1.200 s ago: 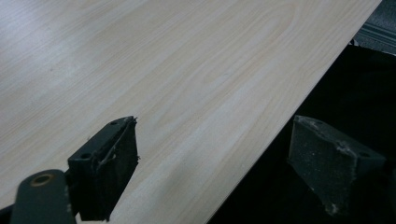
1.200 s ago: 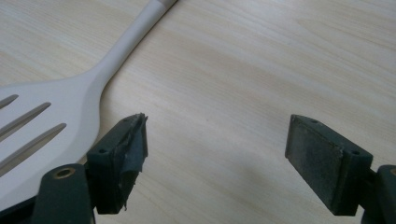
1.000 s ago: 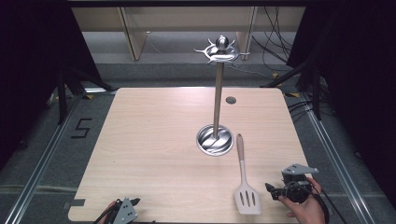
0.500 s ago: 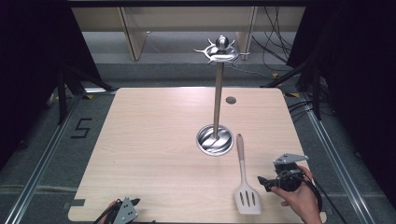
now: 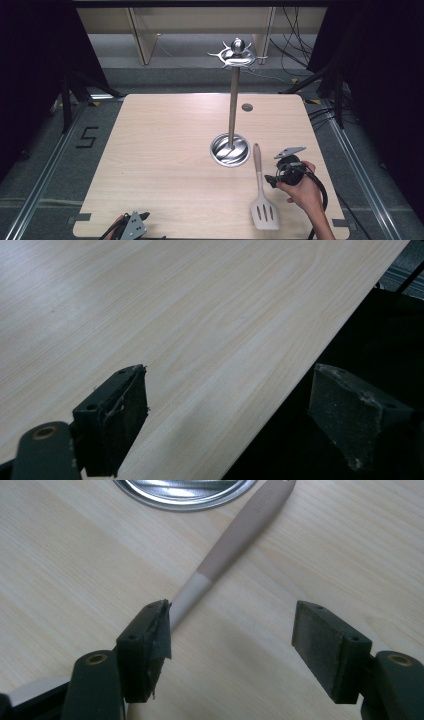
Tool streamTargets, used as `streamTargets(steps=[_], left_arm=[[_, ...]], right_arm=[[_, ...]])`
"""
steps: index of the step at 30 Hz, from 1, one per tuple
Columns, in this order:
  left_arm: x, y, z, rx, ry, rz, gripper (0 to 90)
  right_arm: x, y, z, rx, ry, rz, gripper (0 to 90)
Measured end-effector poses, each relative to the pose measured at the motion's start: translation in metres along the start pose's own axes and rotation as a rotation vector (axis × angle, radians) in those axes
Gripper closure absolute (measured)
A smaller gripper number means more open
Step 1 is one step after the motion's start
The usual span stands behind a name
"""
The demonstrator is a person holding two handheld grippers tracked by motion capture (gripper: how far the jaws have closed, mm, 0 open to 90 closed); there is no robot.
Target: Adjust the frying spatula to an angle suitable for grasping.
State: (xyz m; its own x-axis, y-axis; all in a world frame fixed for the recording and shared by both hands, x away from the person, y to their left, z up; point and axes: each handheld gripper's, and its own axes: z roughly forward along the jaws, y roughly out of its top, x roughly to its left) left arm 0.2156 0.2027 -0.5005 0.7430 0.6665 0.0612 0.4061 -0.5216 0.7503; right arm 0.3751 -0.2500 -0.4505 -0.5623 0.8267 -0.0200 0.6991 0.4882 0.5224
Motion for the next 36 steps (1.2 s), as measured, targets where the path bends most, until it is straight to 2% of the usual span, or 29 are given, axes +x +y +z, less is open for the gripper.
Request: streamTargets(steps=[3, 4, 5, 8, 9, 10, 11, 12, 13, 14, 15, 16, 18, 19, 20, 21, 22, 23, 24, 25, 26, 27, 30, 31, 32, 33, 36], left_arm=[[0.0, 0.0, 0.0, 0.006, -0.003, 0.009, 15.0], [0.002, 0.0, -0.001, 0.023, 0.015, 0.031, 15.0], [0.001, 0.0, 0.0, 0.013, 0.009, 0.012, 15.0], [0.001, 0.0, 0.001, 0.012, 0.014, 0.01, 15.0], [0.003, 0.0, 0.0, 0.005, 0.014, 0.036, 15.0], [0.003, 0.001, -0.001, 0.017, 0.013, 0.037, 15.0], [0.002, 0.0, 0.0, 0.015, 0.002, 0.001, 15.0], [0.002, 0.0, 0.0, 0.012, 0.01, 0.004, 15.0], [0.002, 0.0, 0.0, 0.021, 0.021, 0.013, 15.0], [0.002, 0.0, 0.0, 0.009, 0.012, 0.015, 15.0], [0.003, 0.001, -0.002, -0.001, 0.012, 0.039, 15.0], [0.002, 0.0, -0.001, -0.005, 0.01, 0.013, 15.0], [0.001, 0.001, -0.002, -0.011, -0.002, 0.006, 15.0], [0.003, 0.002, -0.003, 0.011, 0.005, 0.04, 15.0], [0.003, 0.002, -0.003, 0.011, 0.005, 0.04, 15.0], [0.001, 0.001, -0.002, 0.004, 0.02, 0.019, 15.0], [0.001, 0.001, -0.003, 0.008, 0.013, 0.018, 15.0], [0.003, 0.002, -0.003, 0.008, 0.011, 0.042, 15.0], [0.003, 0.002, -0.003, 0.008, 0.011, 0.042, 15.0], [0.001, 0.001, -0.002, -0.001, 0.022, 0.015, 15.0], [0.001, 0.001, -0.002, -0.012, 0.007, 0.001, 15.0], [0.001, 0.001, -0.003, -0.003, 0.002, -0.004, 15.0], [0.002, 0.001, -0.003, -0.006, 0.008, 0.014, 15.0], [0.002, 0.001, -0.002, -0.016, 0.013, 0.004, 15.0], [0.001, 0.001, -0.003, -0.014, 0.006, -0.004, 15.0], [0.003, 0.002, -0.004, -0.01, 0.009, 0.029, 15.0], [0.002, 0.001, -0.003, -0.018, 0.008, 0.023, 15.0]], right_arm=[[0.001, 0.008, 0.007, 0.026, 0.01, -0.003, 33.8], [0.001, 0.01, 0.01, 0.036, 0.014, 0.001, 34.6], [0.001, 0.012, 0.014, 0.041, 0.022, 0.009, 34.6], [-0.001, 0.016, 0.022, 0.059, 0.028, 0.005, 35.5], [-0.001, 0.018, 0.025, 0.062, 0.028, -0.007, 36.1], [0.0, 0.02, 0.028, 0.079, 0.029, 0.001, 36.8], [0.003, 0.021, 0.031, 0.099, 0.042, 0.034, 37.2], [0.001, 0.026, 0.036, 0.104, 0.043, 0.015, 37.6], [0.001, 0.028, 0.038, 0.109, 0.042, 0.016, 37.5], [0.005, 0.03, 0.04, 0.127, 0.047, 0.04, 37.5], [0.005, 0.033, 0.041, 0.132, 0.04, 0.016, 38.0], [0.006, 0.035, 0.04, 0.139, 0.037, 0.011, 38.9], [0.007, 0.039, 0.043, 0.146, 0.032, 0.022, 39.8], [0.006, 0.041, 0.044, 0.164, 0.028, 0.018, 39.9], [0.006, 0.041, 0.044, 0.164, 0.028, 0.018, 39.9], [0.004, 0.043, 0.048, 0.189, 0.029, 0.011, 40.1], [0.004, 0.043, 0.048, 0.189, 0.029, 0.011, 40.1], [0.004, 0.044, 0.051, 0.199, 0.049, 0.032, 40.6], [0.004, 0.044, 0.051, 0.199, 0.049, 0.032, 40.6], [0.003, 0.044, 0.053, 0.193, 0.048, 0.014, 40.7], [0.004, 0.045, 0.054, 0.213, 0.056, 0.029, 41.1], [0.003, 0.045, 0.055, 0.207, 0.058, 0.023, 41.8], [0.001, 0.045, 0.056, 0.217, 0.055, 0.021, 42.8], [0.002, 0.046, 0.056, 0.249, 0.063, 0.05, 43.6], [0.0, 0.045, 0.058, 0.235, 0.066, 0.022, 44.3], [0.0, 0.046, 0.059, 0.253, 0.069, 0.03, 45.6], [-0.003, 0.048, 0.062, 0.247, 0.079, 0.004, 48.1]])
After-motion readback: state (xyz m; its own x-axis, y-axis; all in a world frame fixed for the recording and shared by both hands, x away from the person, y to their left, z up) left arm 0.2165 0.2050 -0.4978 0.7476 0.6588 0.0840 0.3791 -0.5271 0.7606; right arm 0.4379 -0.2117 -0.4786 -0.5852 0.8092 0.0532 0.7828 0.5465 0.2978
